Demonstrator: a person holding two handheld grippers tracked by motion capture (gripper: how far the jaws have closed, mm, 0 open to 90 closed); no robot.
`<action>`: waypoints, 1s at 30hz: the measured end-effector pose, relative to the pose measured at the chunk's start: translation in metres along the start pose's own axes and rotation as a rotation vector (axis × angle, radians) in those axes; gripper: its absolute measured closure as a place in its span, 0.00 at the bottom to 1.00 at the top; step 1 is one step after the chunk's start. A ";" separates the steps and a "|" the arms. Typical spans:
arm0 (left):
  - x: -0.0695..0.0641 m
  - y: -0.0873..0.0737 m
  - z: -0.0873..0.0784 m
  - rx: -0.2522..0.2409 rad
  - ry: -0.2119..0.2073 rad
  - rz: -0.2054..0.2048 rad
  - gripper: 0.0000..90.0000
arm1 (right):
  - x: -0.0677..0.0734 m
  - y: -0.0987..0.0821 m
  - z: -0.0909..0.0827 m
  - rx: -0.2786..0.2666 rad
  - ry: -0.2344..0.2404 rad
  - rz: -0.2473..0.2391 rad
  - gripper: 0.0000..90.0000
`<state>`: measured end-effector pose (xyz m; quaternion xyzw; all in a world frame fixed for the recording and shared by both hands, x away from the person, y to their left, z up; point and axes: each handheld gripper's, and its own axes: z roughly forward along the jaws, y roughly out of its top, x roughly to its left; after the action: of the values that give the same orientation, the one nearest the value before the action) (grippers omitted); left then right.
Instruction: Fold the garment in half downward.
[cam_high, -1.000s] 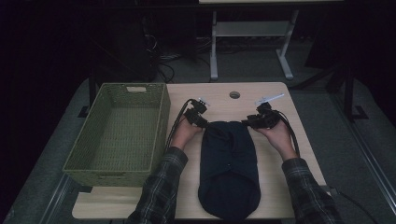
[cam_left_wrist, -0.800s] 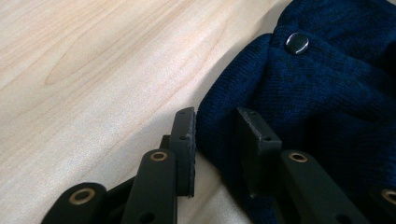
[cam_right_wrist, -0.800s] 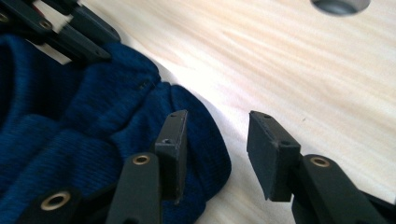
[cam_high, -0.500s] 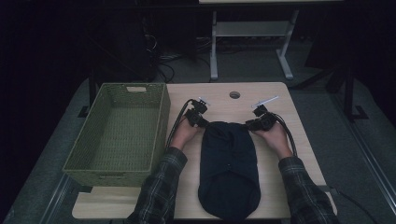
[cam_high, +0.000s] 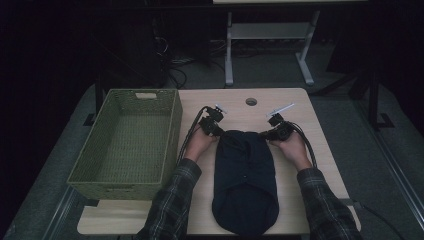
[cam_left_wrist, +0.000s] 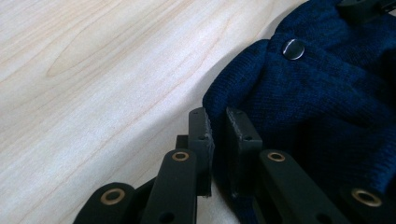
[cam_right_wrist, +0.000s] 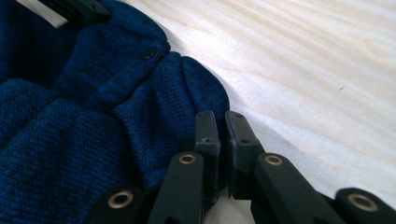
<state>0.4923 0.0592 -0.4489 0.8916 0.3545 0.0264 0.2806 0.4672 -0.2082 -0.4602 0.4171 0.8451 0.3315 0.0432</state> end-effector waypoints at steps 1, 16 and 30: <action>0.000 0.000 -0.001 -0.001 0.001 -0.007 0.91 | 0.002 0.001 -0.001 0.003 -0.019 -0.016 0.95; -0.008 0.010 -0.043 -0.107 0.051 0.034 0.92 | 0.013 0.013 -0.035 -0.104 -0.072 -0.062 0.95; -0.024 0.030 -0.094 -0.236 0.129 0.080 0.91 | 0.030 0.043 -0.082 -0.215 -0.133 -0.138 0.95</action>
<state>0.4700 0.0716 -0.3503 0.8622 0.3302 0.1362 0.3591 0.4479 -0.2102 -0.3648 0.3720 0.8268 0.3879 0.1663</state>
